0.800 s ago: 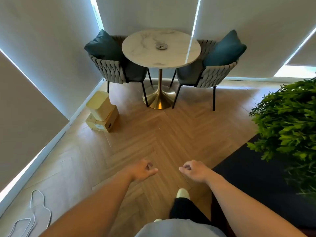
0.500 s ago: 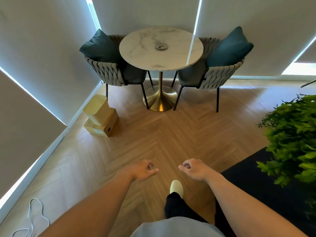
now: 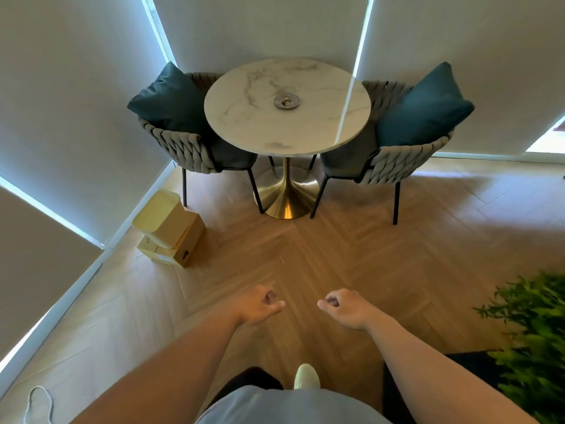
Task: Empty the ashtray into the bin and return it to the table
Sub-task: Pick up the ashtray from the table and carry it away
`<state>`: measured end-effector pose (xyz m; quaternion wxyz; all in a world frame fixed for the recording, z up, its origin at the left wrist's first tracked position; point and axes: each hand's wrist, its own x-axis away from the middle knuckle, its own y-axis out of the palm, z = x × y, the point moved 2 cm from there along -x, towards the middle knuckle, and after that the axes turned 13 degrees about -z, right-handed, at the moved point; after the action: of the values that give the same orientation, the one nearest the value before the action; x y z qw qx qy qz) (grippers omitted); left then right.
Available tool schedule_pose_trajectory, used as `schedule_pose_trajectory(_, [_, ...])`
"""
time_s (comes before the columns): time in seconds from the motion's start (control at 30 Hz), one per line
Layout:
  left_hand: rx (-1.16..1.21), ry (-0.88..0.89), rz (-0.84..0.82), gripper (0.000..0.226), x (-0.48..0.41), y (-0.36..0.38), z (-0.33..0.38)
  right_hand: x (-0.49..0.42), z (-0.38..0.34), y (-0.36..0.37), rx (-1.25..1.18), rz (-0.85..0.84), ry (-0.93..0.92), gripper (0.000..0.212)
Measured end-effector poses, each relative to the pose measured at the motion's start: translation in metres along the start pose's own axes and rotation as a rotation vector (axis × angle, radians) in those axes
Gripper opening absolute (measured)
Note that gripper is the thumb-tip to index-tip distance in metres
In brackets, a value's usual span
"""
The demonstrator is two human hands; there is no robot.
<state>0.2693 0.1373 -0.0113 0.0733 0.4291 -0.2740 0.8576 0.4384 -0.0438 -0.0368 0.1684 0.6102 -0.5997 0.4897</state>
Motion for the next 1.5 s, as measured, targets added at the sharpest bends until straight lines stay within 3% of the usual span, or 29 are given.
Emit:
schedule_pose_trajectory(0.33, [0.012, 0.006, 0.0, 0.05, -0.072, -0.109, 0.003, -0.075, -0.034, -0.099, -0.018, -0.016, 0.001, 0.065])
schedule_pose_trajectory(0.6, [-0.056, 0.038, -0.044, 0.052, -0.142, -0.237, -0.018, -0.155, -0.095, -0.184, -0.042, 0.039, 0.011, 0.056])
schedule_pose_trajectory(0.8, [-0.088, 0.045, -0.024, 0.053, -0.174, -0.32, -0.026, -0.201, -0.144, -0.238, -0.052, 0.075, 0.01, 0.061])
schedule_pose_trajectory(1.4, [-0.033, 0.024, -0.012, 0.054, -0.275, -0.461, 0.023, -0.308, -0.187, -0.401, 0.01, 0.03, -0.025, 0.052])
schedule_pose_trajectory(1.5, [-0.006, 0.003, 0.003, 0.054, -0.294, -0.483, 0.036, -0.322, -0.191, -0.436, 0.026, 0.008, -0.045, 0.058])
